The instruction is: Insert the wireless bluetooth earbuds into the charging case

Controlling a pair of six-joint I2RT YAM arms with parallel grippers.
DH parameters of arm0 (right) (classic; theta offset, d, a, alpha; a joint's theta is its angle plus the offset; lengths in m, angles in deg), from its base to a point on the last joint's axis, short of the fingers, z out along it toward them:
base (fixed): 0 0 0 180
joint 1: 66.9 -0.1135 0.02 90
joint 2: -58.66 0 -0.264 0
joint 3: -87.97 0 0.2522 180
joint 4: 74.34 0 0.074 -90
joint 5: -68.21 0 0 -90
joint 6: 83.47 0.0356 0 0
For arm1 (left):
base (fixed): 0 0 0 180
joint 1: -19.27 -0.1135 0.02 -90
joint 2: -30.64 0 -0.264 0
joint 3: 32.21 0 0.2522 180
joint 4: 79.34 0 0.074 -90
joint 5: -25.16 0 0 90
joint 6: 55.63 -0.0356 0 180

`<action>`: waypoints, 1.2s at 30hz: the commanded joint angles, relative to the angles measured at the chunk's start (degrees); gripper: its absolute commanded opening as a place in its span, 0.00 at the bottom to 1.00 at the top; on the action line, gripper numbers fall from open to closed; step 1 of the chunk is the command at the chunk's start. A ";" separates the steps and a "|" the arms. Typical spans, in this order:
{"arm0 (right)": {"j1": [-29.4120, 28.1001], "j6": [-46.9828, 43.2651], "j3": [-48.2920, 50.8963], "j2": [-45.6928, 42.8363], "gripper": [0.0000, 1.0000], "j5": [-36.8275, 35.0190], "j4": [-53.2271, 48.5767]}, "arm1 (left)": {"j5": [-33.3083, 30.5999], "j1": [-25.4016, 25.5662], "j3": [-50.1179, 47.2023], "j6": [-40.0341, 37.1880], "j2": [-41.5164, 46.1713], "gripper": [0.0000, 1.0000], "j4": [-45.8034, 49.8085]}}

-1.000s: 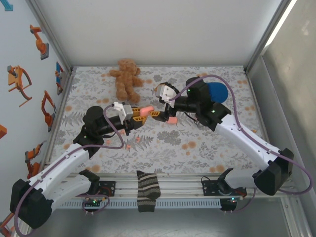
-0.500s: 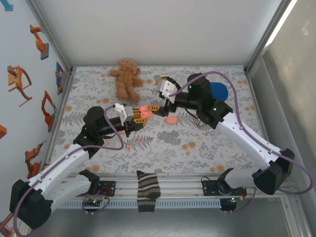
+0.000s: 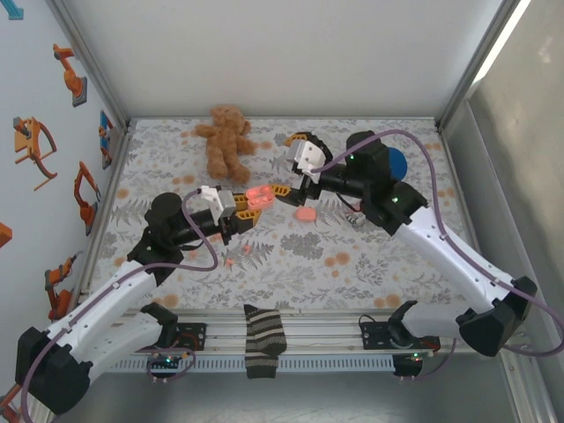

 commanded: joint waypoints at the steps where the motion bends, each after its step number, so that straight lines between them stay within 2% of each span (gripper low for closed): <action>1: 0.17 5.06 1.17 -2.89 0.92 -3.83 1.00 | -4.05 0.14 -1.96 1.52 3.30 0.28 -0.56; 6: 0.49 16.06 1.81 -2.77 0.93 -13.23 -2.83 | -9.54 0.06 -4.23 2.24 9.84 0.28 3.31; 10: 0.63 23.10 2.55 -1.51 0.93 -15.26 -8.47 | -12.95 -0.03 -4.03 1.83 15.91 0.28 10.87; 15: 0.72 32.62 7.25 1.15 0.90 -12.84 -9.34 | -16.55 0.08 -3.58 1.63 24.52 0.28 20.41; 20: 0.46 40.00 7.41 8.38 0.78 -5.99 -9.95 | -20.38 0.10 -2.82 2.90 31.23 0.27 26.08; 22: -0.46 41.15 8.68 10.64 0.75 -3.67 -7.19 | -21.32 0.14 -2.17 3.27 32.02 0.26 27.78; 27: -4.74 38.32 11.87 15.01 0.75 -1.93 0.79 | -23.67 0.13 0.95 3.64 32.24 0.24 32.38; 30: -7.08 33.72 15.56 16.49 0.75 -1.11 9.21 | -25.38 0.10 2.52 3.93 32.69 0.22 34.67; 33: -9.69 25.33 19.57 18.12 0.76 0.19 18.36 | -27.13 0.14 3.65 4.11 33.37 0.20 36.20; 36: -11.44 15.46 18.72 21.78 0.77 2.10 20.03 | -27.60 0.14 4.49 3.92 33.61 0.20 37.30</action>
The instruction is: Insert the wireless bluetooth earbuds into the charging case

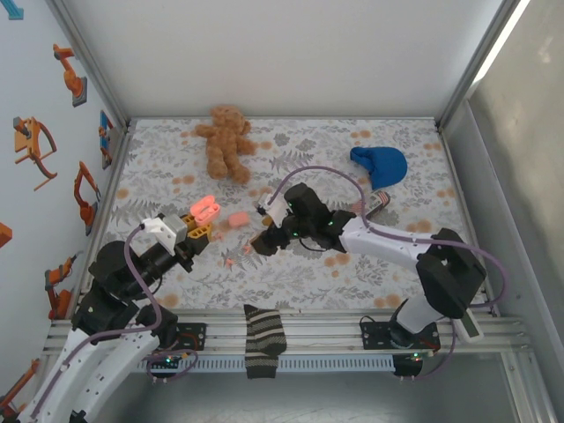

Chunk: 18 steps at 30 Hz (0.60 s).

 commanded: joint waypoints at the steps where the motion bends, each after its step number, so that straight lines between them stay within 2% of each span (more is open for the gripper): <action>1: -1.50 -13.65 -1.65 4.08 0.77 3.58 7.76 | -1.79 0.14 2.21 0.61 0.63 0.20 2.25; 10: -4.25 -25.94 -12.79 16.88 0.77 4.73 0.21 | -1.28 0.14 2.67 -0.25 2.09 0.20 2.51; 18: -6.24 -32.74 -18.90 23.91 0.69 3.90 -7.36 | -1.42 0.10 3.99 -1.48 2.65 0.20 3.71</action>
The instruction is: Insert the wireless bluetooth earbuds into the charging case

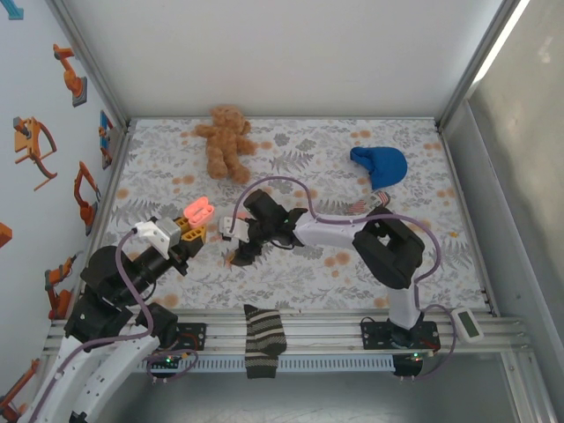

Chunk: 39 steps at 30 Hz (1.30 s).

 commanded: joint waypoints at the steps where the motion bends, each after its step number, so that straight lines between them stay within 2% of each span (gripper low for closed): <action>1: -1.05 -5.43 -3.07 2.34 0.67 -0.04 -5.51 | -0.38 0.14 2.11 -1.41 0.66 0.20 0.49; 13: -1.49 -8.02 -9.99 8.87 0.52 -0.28 -11.95 | -0.31 0.14 1.79 -1.61 0.66 0.20 0.53; 21: -1.85 -8.11 -12.17 11.22 0.49 -0.57 -13.14 | -0.34 0.14 1.76 -1.84 0.66 0.20 0.61; 30: -2.00 -8.43 -14.21 13.01 0.39 -0.52 -15.39 | 0.30 0.09 1.71 -1.95 0.67 0.20 0.60; 39: -2.81 -9.57 -14.66 13.81 0.37 -1.77 -16.89 | 0.36 0.14 1.67 -2.00 0.70 0.20 0.65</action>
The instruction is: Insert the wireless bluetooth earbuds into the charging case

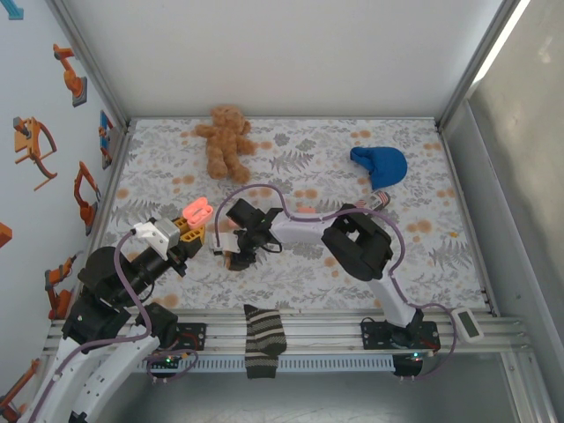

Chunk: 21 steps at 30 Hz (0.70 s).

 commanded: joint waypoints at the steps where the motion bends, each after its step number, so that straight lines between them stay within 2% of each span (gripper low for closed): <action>1: -0.75 -1.60 -1.70 1.20 0.36 -1.13 -2.19 | 0.36 0.14 0.94 -0.97 0.55 0.20 -0.58; 21: -0.77 -2.00 -1.36 -1.48 0.15 -3.19 -3.18 | 0.33 0.14 0.66 -1.03 0.65 0.20 -0.84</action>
